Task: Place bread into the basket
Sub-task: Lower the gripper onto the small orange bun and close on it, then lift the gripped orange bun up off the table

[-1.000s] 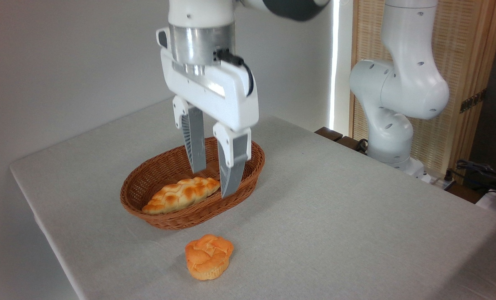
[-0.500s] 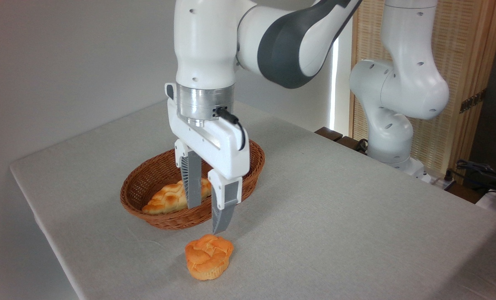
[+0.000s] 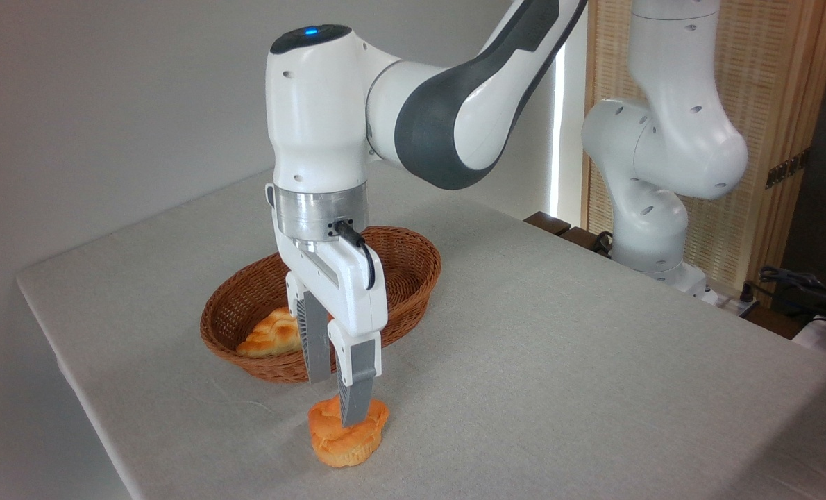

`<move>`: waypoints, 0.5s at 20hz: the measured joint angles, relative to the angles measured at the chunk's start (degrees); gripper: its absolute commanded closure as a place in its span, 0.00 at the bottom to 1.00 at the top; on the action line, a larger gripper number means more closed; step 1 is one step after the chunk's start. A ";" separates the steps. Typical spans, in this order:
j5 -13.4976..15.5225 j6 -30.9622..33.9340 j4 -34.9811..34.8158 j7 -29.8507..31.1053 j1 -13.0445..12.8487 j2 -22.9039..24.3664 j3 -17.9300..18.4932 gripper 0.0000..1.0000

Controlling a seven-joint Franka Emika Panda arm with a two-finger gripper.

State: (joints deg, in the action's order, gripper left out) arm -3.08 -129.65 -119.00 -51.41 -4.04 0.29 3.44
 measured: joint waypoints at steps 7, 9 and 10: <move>-0.30 -0.03 -1.18 0.00 0.00 -1.33 0.00 0.00; -0.53 -0.54 -1.27 0.00 0.00 -1.87 0.00 0.06; -1.14 -1.10 -1.34 0.00 0.00 -2.14 0.00 0.13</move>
State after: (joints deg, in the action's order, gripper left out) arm -4.22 -130.75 -120.34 -51.41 -4.04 -1.84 3.44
